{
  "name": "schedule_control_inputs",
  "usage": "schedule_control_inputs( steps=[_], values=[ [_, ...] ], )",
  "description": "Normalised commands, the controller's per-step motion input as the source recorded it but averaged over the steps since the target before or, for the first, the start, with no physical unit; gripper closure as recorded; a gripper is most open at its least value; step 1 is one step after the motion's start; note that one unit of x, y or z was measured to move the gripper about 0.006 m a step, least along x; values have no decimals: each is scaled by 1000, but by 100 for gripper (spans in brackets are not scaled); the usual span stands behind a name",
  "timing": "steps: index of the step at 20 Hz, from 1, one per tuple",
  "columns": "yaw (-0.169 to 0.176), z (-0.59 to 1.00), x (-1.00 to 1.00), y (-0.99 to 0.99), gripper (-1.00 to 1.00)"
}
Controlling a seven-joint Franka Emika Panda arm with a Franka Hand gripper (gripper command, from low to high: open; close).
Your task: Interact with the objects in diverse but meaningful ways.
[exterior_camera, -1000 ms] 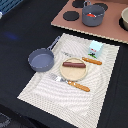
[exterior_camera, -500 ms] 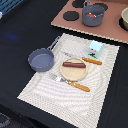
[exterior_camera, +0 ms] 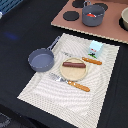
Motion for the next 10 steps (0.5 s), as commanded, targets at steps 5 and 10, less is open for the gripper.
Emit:
schedule_control_inputs(
  steps=[5, 10],
  values=[
    [0, -549, 214, -886, -100],
    [-5, -624, 23, -588, -100]
  ],
)
